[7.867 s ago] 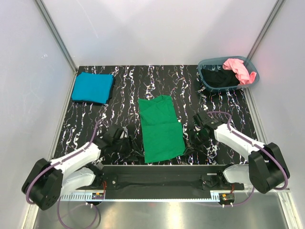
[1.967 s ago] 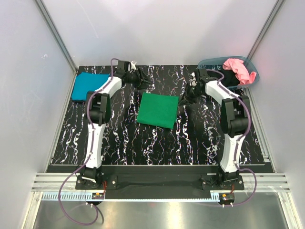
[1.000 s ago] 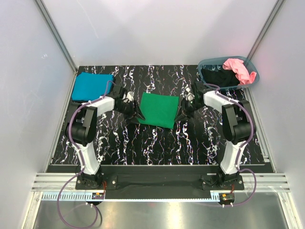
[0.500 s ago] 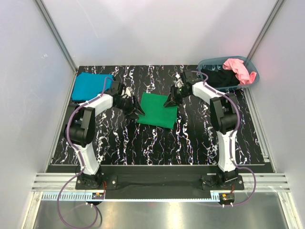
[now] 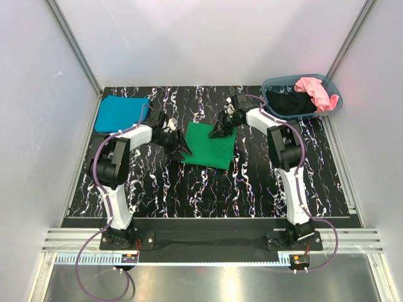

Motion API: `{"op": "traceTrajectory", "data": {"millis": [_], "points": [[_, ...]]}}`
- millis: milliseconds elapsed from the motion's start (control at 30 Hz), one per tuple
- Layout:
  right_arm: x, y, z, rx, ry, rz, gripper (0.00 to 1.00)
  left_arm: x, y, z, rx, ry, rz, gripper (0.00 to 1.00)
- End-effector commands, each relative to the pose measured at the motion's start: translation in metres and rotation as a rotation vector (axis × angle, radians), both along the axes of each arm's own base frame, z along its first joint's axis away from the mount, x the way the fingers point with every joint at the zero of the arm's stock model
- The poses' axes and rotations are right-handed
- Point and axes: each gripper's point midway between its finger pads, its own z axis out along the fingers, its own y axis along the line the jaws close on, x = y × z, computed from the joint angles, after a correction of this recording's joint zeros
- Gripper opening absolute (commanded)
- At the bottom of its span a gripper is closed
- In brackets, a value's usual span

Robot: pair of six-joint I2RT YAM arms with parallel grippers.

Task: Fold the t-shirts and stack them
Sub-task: Fold the tshirt

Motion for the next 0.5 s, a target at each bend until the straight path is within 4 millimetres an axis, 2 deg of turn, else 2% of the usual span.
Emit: {"op": "traceTrajectory", "data": {"millis": [0, 133, 233, 267, 367, 400, 467], "points": [[0.019, 0.016, 0.021, 0.072, -0.051, -0.009, 0.2, 0.004, 0.002, -0.001, 0.025, -0.031, -0.014, 0.55], [0.028, 0.013, 0.019, 0.044, -0.064, -0.025, 0.22, 0.003, 0.005, -0.005, 0.048, -0.017, -0.013, 0.55], [0.039, -0.005, 0.008, -0.018, -0.065, -0.078, 0.22, 0.002, 0.007, -0.002, 0.058, -0.014, -0.005, 0.55], [0.044, -0.012, 0.008, -0.027, -0.065, -0.102, 0.22, 0.004, 0.007, 0.005, 0.058, -0.032, 0.0, 0.55], [0.071, -0.04, 0.022, -0.067, -0.126, -0.201, 0.21, 0.009, 0.009, 0.023, 0.065, -0.059, 0.02, 0.55], [0.084, -0.047, 0.043, -0.068, -0.186, -0.22, 0.21, 0.015, 0.009, 0.034, 0.063, -0.087, 0.031, 0.55], [0.097, -0.062, 0.058, -0.131, -0.24, -0.259, 0.21, 0.024, 0.016, 0.045, 0.103, -0.123, 0.063, 0.55]]}}
